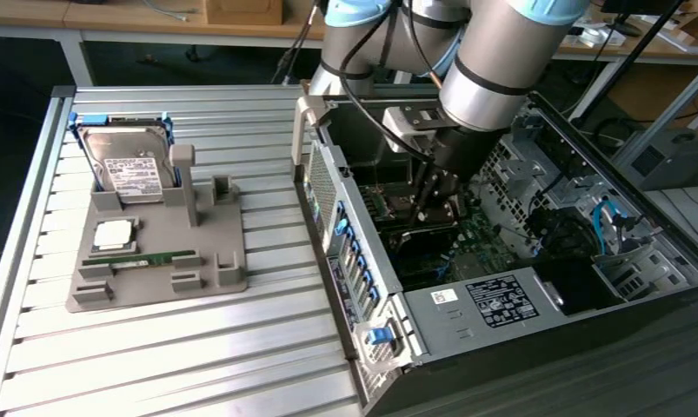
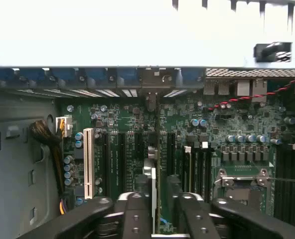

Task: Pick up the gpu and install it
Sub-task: 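Insert the gpu into the slot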

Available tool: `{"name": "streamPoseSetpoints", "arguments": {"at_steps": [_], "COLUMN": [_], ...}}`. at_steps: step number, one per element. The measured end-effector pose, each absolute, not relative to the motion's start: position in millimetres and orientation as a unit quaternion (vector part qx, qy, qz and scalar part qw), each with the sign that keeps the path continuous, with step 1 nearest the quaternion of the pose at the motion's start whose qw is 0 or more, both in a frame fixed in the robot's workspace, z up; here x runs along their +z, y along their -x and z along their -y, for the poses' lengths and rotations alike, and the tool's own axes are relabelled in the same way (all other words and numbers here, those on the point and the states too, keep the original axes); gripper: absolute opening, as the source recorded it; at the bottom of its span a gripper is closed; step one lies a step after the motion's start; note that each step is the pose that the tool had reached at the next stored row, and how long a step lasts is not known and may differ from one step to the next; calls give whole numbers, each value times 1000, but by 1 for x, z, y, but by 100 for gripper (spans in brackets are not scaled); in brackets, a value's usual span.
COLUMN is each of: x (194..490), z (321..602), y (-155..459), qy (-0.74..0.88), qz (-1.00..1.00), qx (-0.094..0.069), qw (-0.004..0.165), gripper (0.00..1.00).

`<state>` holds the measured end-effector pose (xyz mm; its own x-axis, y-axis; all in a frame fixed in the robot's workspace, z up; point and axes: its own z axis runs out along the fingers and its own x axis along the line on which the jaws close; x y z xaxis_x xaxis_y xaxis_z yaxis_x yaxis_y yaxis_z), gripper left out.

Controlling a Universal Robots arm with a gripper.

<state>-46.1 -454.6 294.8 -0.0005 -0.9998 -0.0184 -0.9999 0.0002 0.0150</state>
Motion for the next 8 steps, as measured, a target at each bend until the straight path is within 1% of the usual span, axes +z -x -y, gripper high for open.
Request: {"name": "streamPoseSetpoints", "arguments": {"at_steps": [1, 2, 8], "x": [295, 295, 293], "z": [455, 455, 457], "y": [46, 45, 10], "qy": [707, 707, 707], "qz": [-707, -707, -706], "qx": [12, 12, 21], "qw": [1, 1, -8], "gripper": [20, 10, 10]}}
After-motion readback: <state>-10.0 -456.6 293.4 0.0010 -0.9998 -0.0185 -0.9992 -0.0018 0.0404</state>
